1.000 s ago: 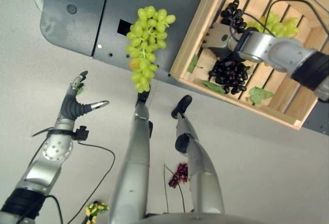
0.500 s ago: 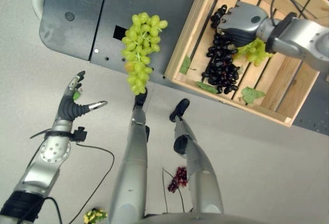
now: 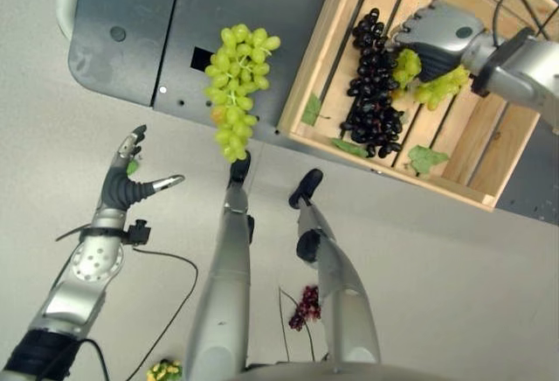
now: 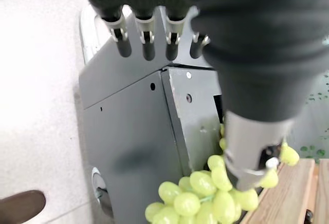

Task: Pick up the fruits from the basket on one side to the basket on the other side

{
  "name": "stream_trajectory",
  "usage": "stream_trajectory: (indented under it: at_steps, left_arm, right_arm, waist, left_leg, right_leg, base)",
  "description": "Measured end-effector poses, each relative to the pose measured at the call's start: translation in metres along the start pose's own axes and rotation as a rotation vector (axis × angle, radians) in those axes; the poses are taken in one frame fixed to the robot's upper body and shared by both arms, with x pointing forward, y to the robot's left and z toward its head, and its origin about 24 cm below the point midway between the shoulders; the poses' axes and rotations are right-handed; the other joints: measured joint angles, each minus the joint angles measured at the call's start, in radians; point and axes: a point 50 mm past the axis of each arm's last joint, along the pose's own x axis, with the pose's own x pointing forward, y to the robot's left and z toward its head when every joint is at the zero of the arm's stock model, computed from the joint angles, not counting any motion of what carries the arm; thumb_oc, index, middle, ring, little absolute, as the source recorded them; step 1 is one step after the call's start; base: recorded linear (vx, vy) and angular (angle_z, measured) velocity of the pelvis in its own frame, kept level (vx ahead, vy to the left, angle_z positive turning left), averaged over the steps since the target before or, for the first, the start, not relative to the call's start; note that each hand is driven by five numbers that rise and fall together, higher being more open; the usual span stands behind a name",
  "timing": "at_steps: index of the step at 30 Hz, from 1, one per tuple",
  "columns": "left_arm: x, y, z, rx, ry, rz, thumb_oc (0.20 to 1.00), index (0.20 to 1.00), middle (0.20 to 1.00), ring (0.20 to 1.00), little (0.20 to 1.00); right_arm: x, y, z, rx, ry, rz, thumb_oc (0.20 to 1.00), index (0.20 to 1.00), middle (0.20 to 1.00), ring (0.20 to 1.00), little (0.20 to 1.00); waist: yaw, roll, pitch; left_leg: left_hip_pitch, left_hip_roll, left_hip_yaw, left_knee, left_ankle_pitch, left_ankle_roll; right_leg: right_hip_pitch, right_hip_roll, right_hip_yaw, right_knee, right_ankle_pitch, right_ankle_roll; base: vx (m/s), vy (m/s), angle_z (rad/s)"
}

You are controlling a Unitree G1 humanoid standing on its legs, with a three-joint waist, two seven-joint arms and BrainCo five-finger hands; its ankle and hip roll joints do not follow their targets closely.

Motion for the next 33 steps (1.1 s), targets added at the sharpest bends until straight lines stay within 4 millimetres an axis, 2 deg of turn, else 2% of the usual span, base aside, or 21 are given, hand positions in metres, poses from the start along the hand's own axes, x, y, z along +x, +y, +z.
stream_trajectory:
  at_steps: [3, 7, 8, 14, 20, 27, 33]
  left_arm:
    - [-0.001, 0.000, -0.001, 0.001, 0.004, -0.001, 1.000, 1.000, 1.000, 1.000, 1.000]
    - [-0.001, 0.000, -0.001, 0.001, 0.004, -0.002, 1.000, 1.000, 1.000, 1.000, 1.000]
    - [-0.001, 0.000, 0.000, 0.006, 0.003, -0.005, 1.000, 1.000, 1.000, 1.000, 1.000]
    - [0.000, 0.002, 0.000, 0.019, 0.004, -0.011, 1.000, 1.000, 1.000, 1.000, 1.000]
    - [-0.001, -0.002, -0.001, 0.023, 0.012, -0.028, 1.000, 1.000, 1.000, 1.000, 1.000]
    - [0.001, 0.004, 0.001, 0.056, 0.001, -0.029, 1.000, 1.000, 1.000, 1.000, 1.000]
    - [0.001, 0.005, 0.001, 0.058, 0.001, -0.027, 1.000, 1.000, 1.000, 1.000, 1.000]
  right_arm:
    - [-0.002, 0.006, 0.002, 0.002, -0.005, 0.019, 1.000, 1.000, 1.000, 1.000, 1.000]
    - [-0.001, 0.009, 0.004, -0.085, -0.029, 0.047, 1.000, 1.000, 1.000, 1.000, 1.000]
    - [0.001, 0.010, 0.006, -0.171, -0.062, 0.078, 1.000, 1.000, 1.000, 1.000, 1.000]
    - [0.001, 0.013, 0.005, -0.337, -0.078, 0.101, 1.000, 1.000, 1.000, 1.000, 1.000]
    - [0.011, 0.002, 0.008, -0.440, -0.091, 0.053, 1.000, 1.000, 1.000, 1.000, 1.000]
    - [0.022, 0.004, 0.008, -0.566, -0.086, 0.060, 1.000, 1.000, 1.000, 1.000, 1.000]
    - [0.029, -0.006, 0.007, -0.625, -0.072, 0.034, 1.000, 1.000, 1.000, 1.000, 1.000]
  waist:
    - [0.001, 0.004, 0.003]
    - [0.000, 0.007, 0.005]
    - [0.000, 0.007, 0.005]
    - [0.004, 0.007, 0.005]
    - [0.003, 0.007, 0.005]
    - [0.017, 0.006, 0.004]
    - [0.017, 0.005, 0.004]
  left_leg:
    - [0.000, -0.001, 0.000, -0.001, -0.001, -0.001]
    - [0.000, 0.000, 0.000, -0.001, -0.002, -0.002]
    - [-0.001, 0.001, 0.000, -0.001, -0.003, -0.003]
    - [-0.011, 0.001, -0.004, 0.002, -0.004, -0.004]
    - [-0.044, 0.002, -0.011, 0.017, -0.004, -0.004]
    - [-0.085, 0.002, -0.027, 0.045, -0.005, -0.006]
    - [-0.107, 0.002, -0.033, 0.052, -0.004, -0.005]
  right_leg:
    - [-0.001, 0.000, 0.000, 0.001, -0.002, -0.003]
    - [-0.002, 0.001, 0.000, 0.001, -0.001, -0.008]
    - [-0.002, 0.002, 0.000, 0.001, -0.001, -0.008]
    - [-0.009, 0.003, -0.001, 0.001, -0.004, -0.006]
    - [-0.036, 0.005, -0.002, 0.011, -0.002, -0.009]
    - [-0.064, 0.007, -0.001, 0.026, -0.006, -0.009]
    - [-0.078, 0.009, -0.003, 0.028, -0.006, -0.009]
  base:
    - [0.00, 0.000, 0.00]
    - [0.00, 0.000, 0.00]
    - [0.00, 0.000, 0.00]
    - [0.00, 0.000, 0.00]
    - [0.00, 0.000, 0.00]
    - [0.00, 0.005, 0.02]
    - [0.00, 0.000, 0.00]
